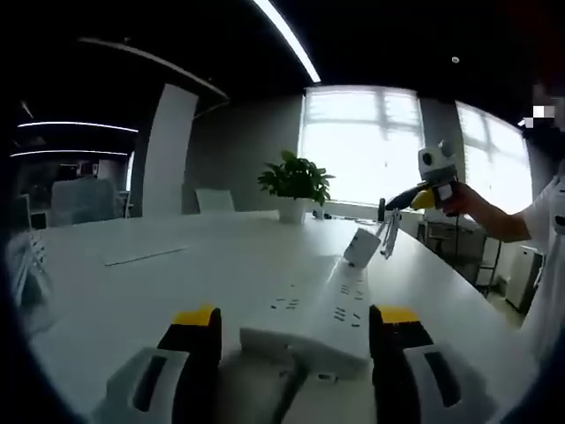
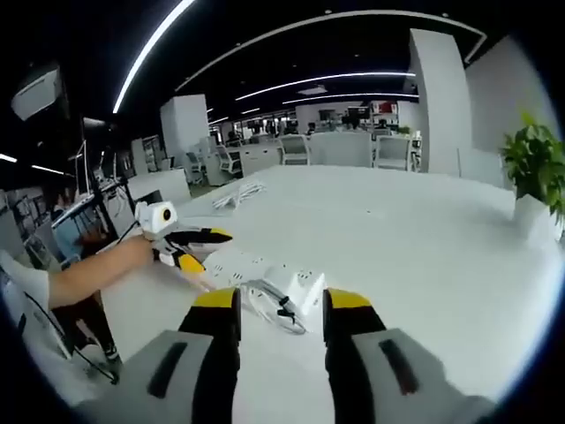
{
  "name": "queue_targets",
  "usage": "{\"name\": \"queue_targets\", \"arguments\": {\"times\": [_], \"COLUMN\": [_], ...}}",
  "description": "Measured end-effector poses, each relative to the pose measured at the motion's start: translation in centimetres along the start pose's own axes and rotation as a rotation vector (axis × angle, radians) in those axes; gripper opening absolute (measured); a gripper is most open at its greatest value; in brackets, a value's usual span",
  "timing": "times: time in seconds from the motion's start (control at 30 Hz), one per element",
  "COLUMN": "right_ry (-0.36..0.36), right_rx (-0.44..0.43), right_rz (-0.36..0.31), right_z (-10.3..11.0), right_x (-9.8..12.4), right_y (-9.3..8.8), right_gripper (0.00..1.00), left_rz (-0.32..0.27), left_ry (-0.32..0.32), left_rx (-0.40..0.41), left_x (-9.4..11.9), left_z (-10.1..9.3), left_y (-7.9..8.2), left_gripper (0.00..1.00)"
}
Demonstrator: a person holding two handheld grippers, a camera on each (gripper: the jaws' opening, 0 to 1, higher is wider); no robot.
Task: Straighten the power strip on the desk, plug the charger into it
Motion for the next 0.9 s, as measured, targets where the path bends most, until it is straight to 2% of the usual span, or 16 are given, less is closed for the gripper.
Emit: {"name": "queue_targets", "arguments": {"times": [0.17,0.33,0.4,0.5,0.57,0.63,0.67,0.77,0.9], "right_ry": [0.007,0.012,0.015,0.021,0.02,0.021,0.024,0.029,0.034], "right_rx": [0.0,0.008,0.009,0.002,0.012,0.018,0.017,0.018,0.018], "right_rz": [0.007,0.011,0.007,0.007,0.017,0.014,0.014,0.013,0.018], "right_z": [0.1,0.0,0.0,0.2,0.3,0.4,0.4,0.6,0.7], "right_x": [-0.6,-1.0,-1.0,-1.3,-1.4,-1.5,-1.5,-1.6,-1.6], "right_y": [-0.2,0.0,0.1,0.4,0.5,0.7,0.8,0.8,0.7], "right_gripper": [0.35,0.35,0.35,0.35,0.35,0.36,0.36,0.36,0.36], "left_rz": [0.014,0.033,0.066,0.078,0.09,0.105,0.119,0.124,0.121], "left_ry": [0.005,0.012,0.024,0.006,0.016,0.065,0.076,0.065,0.068], "left_rx": [0.013,0.013,0.019,0.031,0.01,-0.056,-0.063,-0.02,-0.021], "left_x": [0.5,1.3,1.7,2.2,2.6,3.0,3.2,3.7,4.2], "left_z": [0.0,-0.4,-0.7,-1.5,-1.8,-1.6,-1.6,-1.7,-2.1], "left_y": [-0.2,-0.4,-0.5,-0.5,-0.4,-0.3,-0.4,-0.3,-0.3], "left_gripper": [0.64,0.68,0.68,0.68,0.67,0.63,0.61,0.64,0.66]}}
Point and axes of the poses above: the point that each gripper's makers call its tool centre point, and the gripper's own axes: x roughly backward along the fingers, z roughly to its left, y roughly out of its top, the point moved 10 cm from there along x, roughly backward along the fingers, and after that the axes turned 3 degrees about -x, right-handed, at the moved point
